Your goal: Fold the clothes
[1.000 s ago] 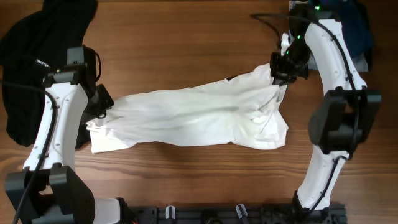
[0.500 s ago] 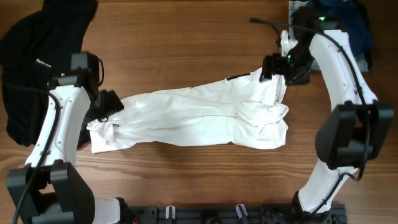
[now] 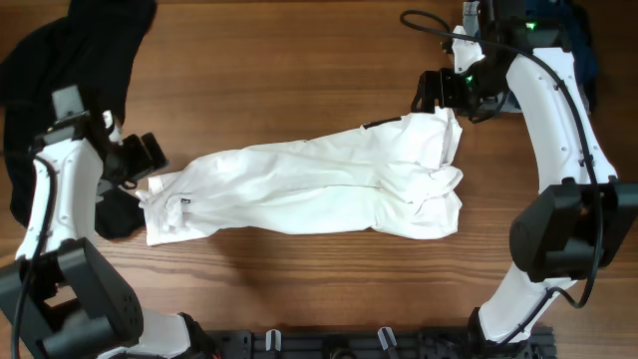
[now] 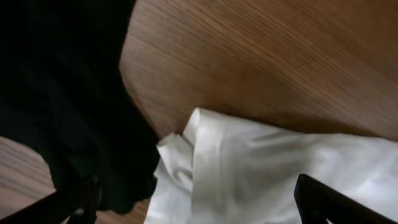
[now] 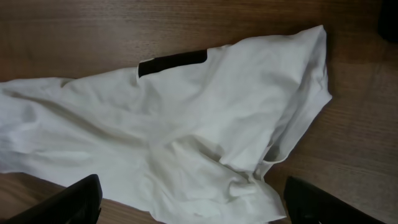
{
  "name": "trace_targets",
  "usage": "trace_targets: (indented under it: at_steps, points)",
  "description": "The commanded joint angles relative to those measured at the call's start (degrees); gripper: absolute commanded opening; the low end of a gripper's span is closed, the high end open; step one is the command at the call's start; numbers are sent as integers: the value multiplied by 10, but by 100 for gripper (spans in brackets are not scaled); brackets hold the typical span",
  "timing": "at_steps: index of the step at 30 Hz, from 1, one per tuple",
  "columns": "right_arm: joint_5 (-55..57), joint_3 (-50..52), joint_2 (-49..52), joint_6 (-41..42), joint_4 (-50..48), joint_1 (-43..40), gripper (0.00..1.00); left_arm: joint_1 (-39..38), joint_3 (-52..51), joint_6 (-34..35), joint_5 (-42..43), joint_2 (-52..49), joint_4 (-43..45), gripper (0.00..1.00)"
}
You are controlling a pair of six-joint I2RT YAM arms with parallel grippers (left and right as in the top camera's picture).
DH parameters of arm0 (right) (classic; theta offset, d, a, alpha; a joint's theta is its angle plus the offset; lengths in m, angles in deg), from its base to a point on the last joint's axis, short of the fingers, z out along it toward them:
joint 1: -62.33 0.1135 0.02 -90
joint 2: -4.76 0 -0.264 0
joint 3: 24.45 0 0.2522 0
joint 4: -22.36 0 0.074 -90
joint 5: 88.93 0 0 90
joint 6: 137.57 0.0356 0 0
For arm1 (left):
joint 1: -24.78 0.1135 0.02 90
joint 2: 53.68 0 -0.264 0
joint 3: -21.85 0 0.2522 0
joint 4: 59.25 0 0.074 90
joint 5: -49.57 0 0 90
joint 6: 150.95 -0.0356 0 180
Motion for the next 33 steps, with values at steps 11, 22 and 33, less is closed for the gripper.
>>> trace_targets:
  at_steps: [11, 22, 33]
  points:
    - [2, -8, -3, 19, 2, 2, 95, 15, -121, -130, 130, -61, 87, 100]
    - [6, -8, -3, 19, -3, 2, 96, 4, -143, -142, 156, -136, 106, 54]
    - [6, -8, -3, 44, -4, 2, 96, 27, -36, -64, 156, -105, 44, 4]
